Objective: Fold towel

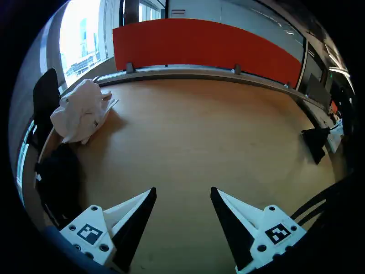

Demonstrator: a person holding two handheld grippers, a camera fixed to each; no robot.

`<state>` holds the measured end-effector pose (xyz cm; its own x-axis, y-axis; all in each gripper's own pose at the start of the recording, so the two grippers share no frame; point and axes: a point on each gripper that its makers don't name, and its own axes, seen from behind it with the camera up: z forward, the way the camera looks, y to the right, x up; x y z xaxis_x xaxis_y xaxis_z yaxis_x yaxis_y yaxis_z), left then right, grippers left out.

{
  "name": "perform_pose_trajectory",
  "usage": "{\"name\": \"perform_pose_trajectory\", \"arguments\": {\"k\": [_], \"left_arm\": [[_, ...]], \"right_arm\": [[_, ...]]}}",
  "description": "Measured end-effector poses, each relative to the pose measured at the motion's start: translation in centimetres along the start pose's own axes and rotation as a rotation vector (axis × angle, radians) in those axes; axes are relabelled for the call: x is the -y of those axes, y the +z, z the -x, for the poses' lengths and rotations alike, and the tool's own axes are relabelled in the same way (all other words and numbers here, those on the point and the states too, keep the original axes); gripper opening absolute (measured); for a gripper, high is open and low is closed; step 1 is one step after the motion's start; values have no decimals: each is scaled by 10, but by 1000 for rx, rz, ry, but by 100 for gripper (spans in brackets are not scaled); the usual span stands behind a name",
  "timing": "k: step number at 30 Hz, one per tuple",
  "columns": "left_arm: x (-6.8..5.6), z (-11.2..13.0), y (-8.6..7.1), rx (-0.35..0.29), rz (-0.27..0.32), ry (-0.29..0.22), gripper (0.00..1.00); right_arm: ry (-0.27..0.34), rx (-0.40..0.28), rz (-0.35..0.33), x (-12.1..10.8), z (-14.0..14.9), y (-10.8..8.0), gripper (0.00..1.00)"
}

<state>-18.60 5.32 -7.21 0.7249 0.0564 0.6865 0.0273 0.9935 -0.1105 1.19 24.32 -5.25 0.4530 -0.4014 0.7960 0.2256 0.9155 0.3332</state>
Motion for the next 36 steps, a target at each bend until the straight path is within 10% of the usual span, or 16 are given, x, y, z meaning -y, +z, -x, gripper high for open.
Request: {"name": "perform_pose_trajectory", "arguments": {"k": [29, 36], "left_arm": [[0, 1, -2, 0, -4, 7, 88], [-1, -1, -1, -2, -2, 6, 87]], "right_arm": [[87, 114, 39, 3, 50, 16, 6], [84, 132, 43, 3, 55, 17, 49]]}}
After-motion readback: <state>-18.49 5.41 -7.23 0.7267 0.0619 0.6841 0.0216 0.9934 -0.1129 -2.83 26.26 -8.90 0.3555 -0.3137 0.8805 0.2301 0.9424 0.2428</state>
